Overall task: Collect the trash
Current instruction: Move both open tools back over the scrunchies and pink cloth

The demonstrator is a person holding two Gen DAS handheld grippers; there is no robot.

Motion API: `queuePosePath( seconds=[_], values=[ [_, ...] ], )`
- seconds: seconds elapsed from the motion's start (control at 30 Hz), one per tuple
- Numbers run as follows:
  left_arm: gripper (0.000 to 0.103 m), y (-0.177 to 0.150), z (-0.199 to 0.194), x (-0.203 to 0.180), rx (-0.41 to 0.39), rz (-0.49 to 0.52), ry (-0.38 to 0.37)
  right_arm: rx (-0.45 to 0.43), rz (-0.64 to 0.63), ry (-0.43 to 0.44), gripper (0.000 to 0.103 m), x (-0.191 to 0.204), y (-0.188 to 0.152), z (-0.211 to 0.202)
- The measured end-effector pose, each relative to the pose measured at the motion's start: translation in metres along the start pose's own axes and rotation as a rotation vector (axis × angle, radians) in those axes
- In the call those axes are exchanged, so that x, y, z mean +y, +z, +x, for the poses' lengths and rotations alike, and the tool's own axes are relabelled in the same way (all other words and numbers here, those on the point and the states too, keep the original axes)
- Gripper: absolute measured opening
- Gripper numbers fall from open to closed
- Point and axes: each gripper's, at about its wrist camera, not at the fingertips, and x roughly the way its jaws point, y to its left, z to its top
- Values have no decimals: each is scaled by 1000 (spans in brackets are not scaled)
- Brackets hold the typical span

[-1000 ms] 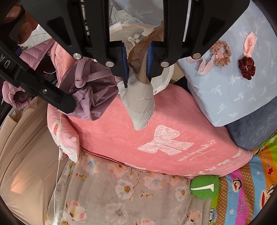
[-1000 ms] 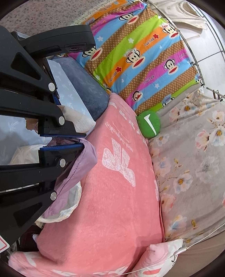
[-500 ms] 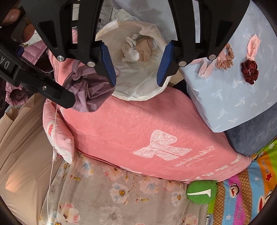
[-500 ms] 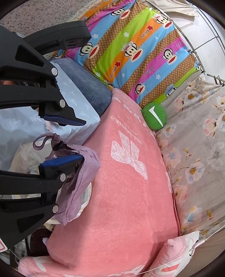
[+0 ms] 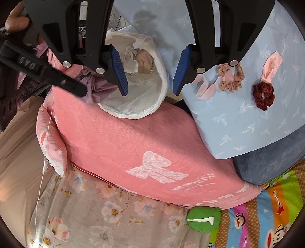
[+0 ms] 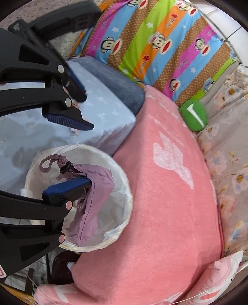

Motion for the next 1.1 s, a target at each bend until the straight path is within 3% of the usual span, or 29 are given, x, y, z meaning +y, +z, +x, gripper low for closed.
queuePosePath(
  seconds=[0.3,0.47,0.57,0.77,1.1],
  values=[
    [47,-14,-8,23,4,-33,28,218,36,-78,51,-27,-59,46],
    [48,-19,-9,34,5,-58,31,184,13,-80,51,-21,-60,34],
    [55,-23,-11,41,3,-74,47,142,-30,-75,51,-5,-51,25],
    [59,-31,-17,64,-5,-100,98,72,-128,-65,51,32,-42,15],
    [63,-48,-27,122,-3,-152,237,28,-241,-25,51,89,-46,27]
  ],
)
